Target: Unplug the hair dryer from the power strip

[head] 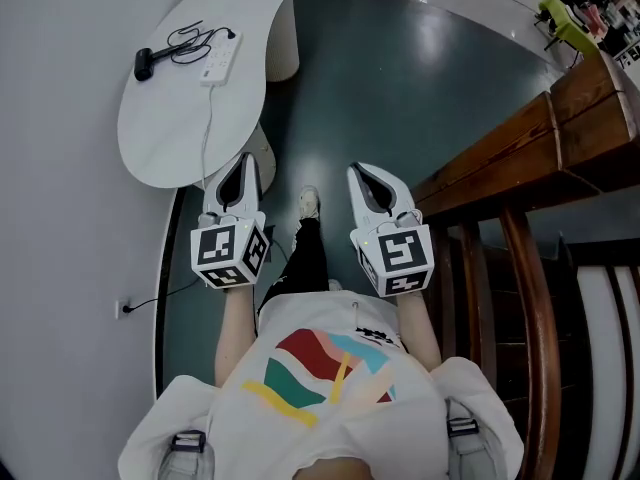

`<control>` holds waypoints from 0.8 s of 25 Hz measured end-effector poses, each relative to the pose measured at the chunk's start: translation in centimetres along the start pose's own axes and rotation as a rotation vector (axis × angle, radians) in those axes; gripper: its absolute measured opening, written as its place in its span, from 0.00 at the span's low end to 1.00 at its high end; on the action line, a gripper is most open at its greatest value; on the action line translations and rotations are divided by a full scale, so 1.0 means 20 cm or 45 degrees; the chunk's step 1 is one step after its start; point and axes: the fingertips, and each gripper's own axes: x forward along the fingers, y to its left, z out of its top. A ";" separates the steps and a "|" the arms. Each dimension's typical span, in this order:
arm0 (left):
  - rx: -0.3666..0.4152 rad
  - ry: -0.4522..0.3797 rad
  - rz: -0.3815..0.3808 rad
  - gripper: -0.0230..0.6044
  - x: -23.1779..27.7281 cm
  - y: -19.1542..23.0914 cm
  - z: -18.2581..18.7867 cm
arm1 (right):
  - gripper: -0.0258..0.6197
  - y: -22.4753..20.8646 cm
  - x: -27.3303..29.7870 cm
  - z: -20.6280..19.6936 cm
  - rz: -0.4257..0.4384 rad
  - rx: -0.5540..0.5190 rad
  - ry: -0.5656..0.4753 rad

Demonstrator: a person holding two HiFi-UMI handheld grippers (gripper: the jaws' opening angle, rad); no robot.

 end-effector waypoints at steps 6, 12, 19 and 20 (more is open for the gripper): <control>-0.038 0.024 0.035 0.03 0.48 0.23 -0.04 | 0.06 -0.23 0.41 0.02 -0.041 -0.037 0.027; -0.053 0.010 0.099 0.03 1.05 0.51 0.10 | 0.06 -0.45 1.01 0.22 0.005 -0.035 0.036; -0.076 0.043 0.199 0.03 1.65 0.90 0.21 | 0.06 -0.55 1.84 0.54 0.167 -0.052 0.021; -0.112 0.049 0.210 0.03 1.71 0.96 0.21 | 0.06 -0.55 1.94 0.58 0.191 -0.054 0.026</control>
